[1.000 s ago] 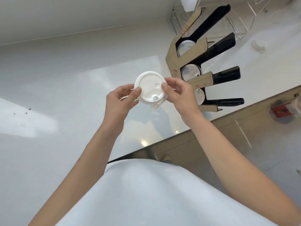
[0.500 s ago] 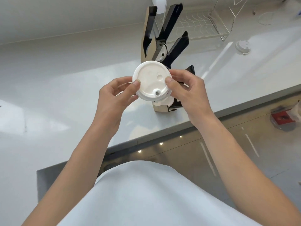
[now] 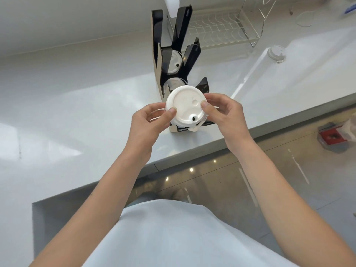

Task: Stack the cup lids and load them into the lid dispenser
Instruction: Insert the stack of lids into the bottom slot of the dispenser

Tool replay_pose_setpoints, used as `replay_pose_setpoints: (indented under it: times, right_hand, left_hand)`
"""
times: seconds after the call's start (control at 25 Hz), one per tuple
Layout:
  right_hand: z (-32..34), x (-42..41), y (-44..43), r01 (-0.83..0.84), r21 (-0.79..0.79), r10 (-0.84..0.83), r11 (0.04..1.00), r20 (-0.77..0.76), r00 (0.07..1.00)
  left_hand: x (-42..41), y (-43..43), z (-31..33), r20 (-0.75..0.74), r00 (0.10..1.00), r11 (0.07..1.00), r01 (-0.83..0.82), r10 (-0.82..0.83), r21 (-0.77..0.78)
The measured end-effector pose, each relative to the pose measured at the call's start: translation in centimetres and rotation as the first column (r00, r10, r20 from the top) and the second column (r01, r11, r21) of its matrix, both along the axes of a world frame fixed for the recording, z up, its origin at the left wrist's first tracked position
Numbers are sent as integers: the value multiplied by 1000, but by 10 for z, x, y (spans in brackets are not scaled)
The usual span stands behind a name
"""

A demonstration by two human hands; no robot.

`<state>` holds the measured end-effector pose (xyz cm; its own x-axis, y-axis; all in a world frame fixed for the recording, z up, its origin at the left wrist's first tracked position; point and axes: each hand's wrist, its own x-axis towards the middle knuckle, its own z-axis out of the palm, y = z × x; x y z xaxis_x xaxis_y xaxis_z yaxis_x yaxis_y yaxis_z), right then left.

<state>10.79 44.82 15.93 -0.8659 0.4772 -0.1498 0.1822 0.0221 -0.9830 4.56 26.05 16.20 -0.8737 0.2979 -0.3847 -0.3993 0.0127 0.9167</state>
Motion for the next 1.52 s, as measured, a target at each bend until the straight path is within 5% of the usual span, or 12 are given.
replay_pose_setpoints:
  times: [0.64, 1.12, 1.52]
  right_hand:
    - [-13, -11, 19, 79, 88, -85, 993, 72, 994]
    - [-50, -42, 58, -162, -86, 178, 983, 238, 955]
    - [-98, -63, 62, -173, -101, 198, 980, 362, 911]
  left_hand:
    - [-27, 13, -26, 39, 984, 983, 173, -171, -64]
    - [-31, 34, -63, 112, 993, 991, -27, 42, -130]
    - [-46, 38, -107, 164, 985, 974, -23, 61, -226]
